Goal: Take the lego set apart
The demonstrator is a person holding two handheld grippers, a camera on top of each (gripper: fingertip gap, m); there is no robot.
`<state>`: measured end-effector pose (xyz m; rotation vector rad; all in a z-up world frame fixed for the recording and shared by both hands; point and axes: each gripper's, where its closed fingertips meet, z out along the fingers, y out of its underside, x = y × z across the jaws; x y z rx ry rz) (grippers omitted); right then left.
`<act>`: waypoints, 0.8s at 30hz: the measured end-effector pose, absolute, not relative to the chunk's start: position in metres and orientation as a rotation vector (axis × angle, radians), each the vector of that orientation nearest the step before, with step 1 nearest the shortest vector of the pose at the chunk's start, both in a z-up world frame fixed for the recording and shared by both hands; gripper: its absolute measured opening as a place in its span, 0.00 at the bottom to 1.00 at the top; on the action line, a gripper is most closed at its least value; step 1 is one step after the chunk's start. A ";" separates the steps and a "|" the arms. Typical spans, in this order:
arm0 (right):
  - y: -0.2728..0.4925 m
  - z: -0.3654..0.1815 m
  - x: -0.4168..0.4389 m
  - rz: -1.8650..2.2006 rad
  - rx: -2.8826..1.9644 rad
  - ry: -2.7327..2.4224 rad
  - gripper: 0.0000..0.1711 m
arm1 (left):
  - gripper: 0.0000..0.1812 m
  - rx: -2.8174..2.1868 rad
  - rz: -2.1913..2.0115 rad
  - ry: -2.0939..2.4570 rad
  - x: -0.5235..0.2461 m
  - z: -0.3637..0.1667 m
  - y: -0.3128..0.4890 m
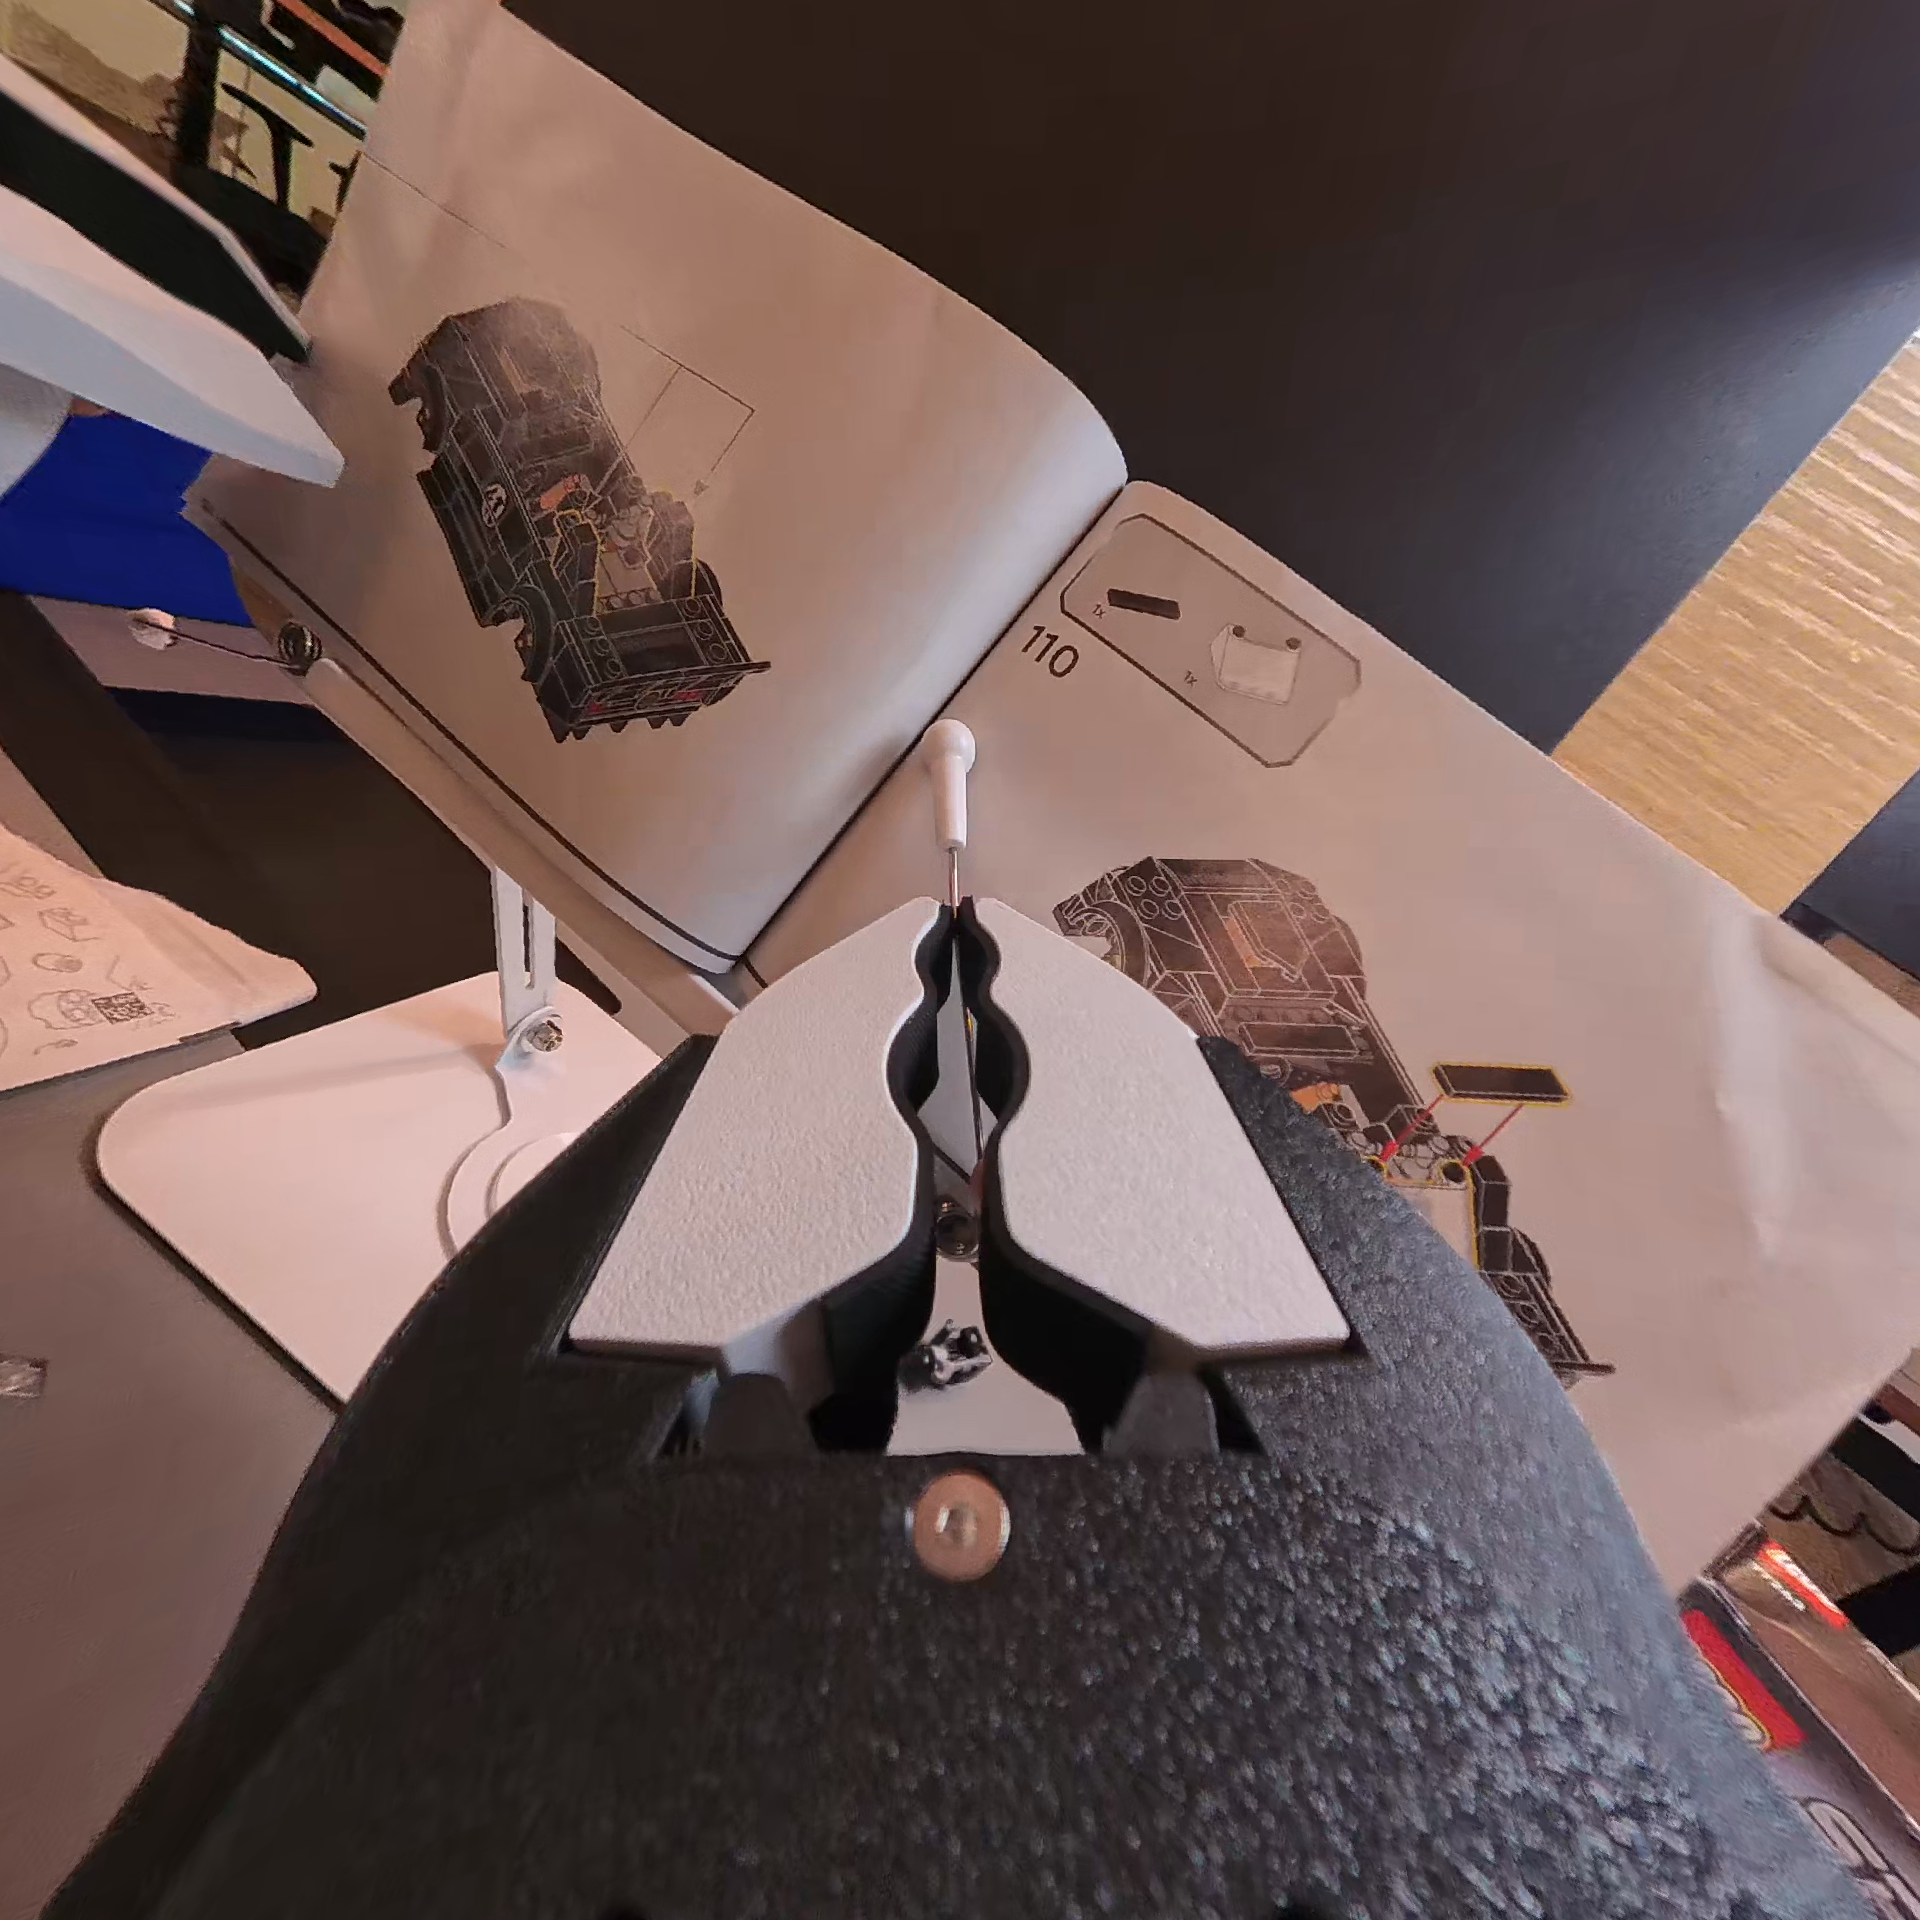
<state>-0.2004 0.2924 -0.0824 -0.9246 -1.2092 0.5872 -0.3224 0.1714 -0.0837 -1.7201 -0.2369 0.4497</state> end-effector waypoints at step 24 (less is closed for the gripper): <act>0.119 -0.167 -0.061 1.134 -0.888 -2.178 0.12 | 0.32 -2.011 -0.064 0.276 -0.144 -0.159 0.077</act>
